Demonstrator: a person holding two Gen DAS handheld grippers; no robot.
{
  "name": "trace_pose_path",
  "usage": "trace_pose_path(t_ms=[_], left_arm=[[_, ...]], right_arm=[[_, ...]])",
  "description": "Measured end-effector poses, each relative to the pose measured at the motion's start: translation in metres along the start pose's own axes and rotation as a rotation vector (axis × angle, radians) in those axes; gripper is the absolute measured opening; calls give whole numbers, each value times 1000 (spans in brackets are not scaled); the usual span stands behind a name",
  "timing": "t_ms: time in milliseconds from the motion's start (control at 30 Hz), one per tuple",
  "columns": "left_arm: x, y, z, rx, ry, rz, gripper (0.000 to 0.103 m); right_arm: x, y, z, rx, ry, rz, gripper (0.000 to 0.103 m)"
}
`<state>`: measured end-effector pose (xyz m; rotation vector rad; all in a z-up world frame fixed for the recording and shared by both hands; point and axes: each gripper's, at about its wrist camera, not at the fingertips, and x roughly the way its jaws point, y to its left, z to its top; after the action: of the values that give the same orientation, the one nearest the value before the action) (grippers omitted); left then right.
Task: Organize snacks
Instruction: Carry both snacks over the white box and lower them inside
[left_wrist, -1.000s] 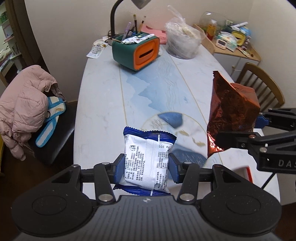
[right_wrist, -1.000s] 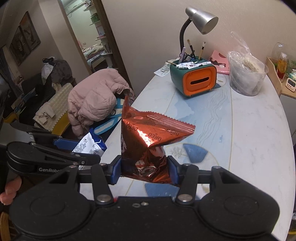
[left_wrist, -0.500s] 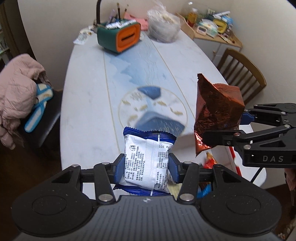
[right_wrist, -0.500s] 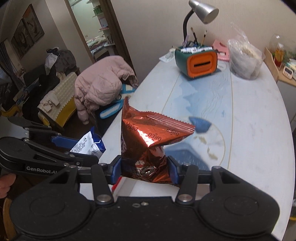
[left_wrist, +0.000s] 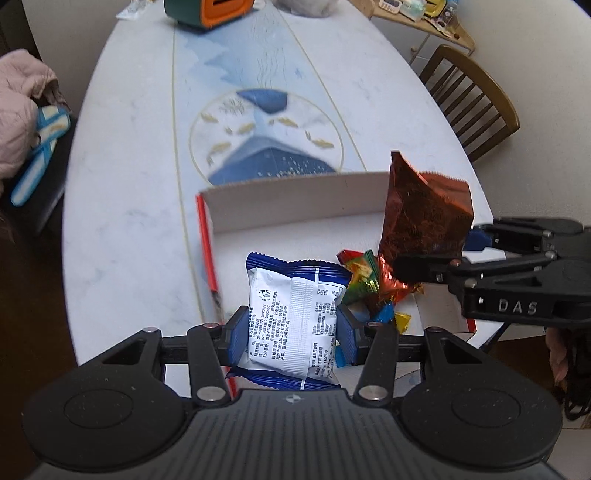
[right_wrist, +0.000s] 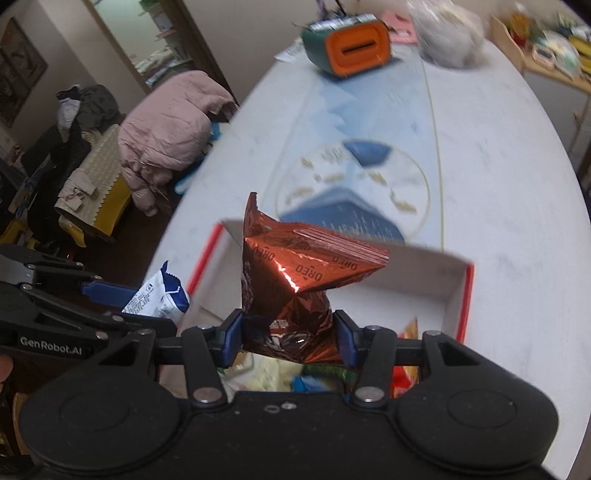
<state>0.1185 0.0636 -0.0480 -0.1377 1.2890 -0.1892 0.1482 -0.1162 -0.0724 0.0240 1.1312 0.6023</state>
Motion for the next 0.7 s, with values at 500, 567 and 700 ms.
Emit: trace_pose_path(t_ms=[500, 567, 700], left_arm=[[76, -15, -19, -4, 49, 61, 48], [83, -13, -21, -5, 46, 75, 48], [96, -9, -21, -16, 55, 81, 48]], right_arm=[[38, -13, -58, 13, 165, -35, 50], [42, -12, -60, 10, 174, -39, 50], [47, -12, -63, 5, 184, -50, 50]])
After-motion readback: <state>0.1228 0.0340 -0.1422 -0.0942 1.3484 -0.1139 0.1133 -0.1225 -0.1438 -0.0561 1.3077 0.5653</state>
